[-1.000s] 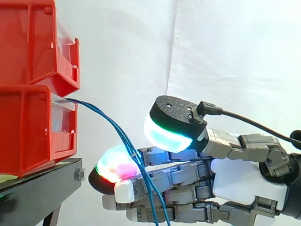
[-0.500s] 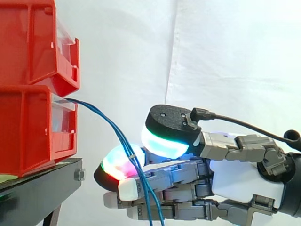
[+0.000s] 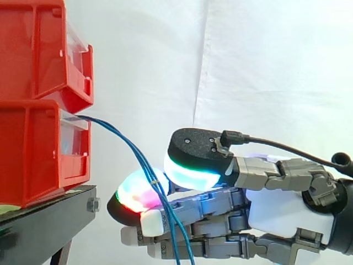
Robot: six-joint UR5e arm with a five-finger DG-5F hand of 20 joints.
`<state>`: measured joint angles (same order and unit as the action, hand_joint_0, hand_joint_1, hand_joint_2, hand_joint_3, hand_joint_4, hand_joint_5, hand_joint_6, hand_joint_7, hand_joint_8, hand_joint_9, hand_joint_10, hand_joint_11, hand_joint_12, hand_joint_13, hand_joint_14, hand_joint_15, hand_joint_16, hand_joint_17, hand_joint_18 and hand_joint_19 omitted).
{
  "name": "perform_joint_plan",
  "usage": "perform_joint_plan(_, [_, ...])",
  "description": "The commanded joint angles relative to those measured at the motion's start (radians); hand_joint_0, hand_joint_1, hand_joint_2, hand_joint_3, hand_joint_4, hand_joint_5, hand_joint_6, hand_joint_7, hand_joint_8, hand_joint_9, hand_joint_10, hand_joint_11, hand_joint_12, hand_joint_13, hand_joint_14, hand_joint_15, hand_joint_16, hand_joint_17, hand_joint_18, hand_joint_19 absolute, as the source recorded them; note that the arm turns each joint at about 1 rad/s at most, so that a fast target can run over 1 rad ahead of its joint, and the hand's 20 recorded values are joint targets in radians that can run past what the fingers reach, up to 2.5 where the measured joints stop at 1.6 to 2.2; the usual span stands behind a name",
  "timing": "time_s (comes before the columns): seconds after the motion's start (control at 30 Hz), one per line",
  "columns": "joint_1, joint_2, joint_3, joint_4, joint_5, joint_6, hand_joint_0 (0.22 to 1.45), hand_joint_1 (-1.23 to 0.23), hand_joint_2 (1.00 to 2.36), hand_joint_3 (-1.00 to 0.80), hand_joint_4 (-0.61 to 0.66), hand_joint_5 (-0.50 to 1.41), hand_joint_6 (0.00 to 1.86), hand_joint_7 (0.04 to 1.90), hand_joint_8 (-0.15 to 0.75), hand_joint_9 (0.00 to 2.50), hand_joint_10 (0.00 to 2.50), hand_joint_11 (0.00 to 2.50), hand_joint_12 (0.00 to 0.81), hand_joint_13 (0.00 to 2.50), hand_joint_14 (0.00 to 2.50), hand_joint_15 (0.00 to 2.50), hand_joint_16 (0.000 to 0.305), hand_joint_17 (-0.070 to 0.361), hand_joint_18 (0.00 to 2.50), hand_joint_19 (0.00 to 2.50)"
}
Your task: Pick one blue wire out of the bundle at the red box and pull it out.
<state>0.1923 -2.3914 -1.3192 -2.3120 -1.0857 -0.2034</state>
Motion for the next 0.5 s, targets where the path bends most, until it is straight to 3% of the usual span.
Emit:
perform_joint_plan(0.0, [0.003,-0.002,0.000,0.000,0.000,-0.025,0.57,-0.72,1.01,-0.36,0.26,-0.12,0.62,1.10,0.275,0.80,0.01,0.39,0.319,0.43,0.01,0.15,0.052,0.117,0.16,0.22])
perform_joint_plan(0.3, [0.006,-0.005,0.000,0.010,0.003,-0.093,0.56,-0.73,1.01,-0.39,0.26,-0.11,0.58,1.18,0.277,0.82,0.01,0.38,0.325,0.44,0.01,0.15,0.053,0.119,0.18,0.23])
perform_joint_plan(0.47, [0.007,-0.012,0.000,0.023,0.003,-0.094,0.57,-0.75,1.01,-0.38,0.25,-0.11,0.60,1.17,0.278,0.82,0.01,0.38,0.320,0.45,0.01,0.15,0.052,0.117,0.19,0.23])
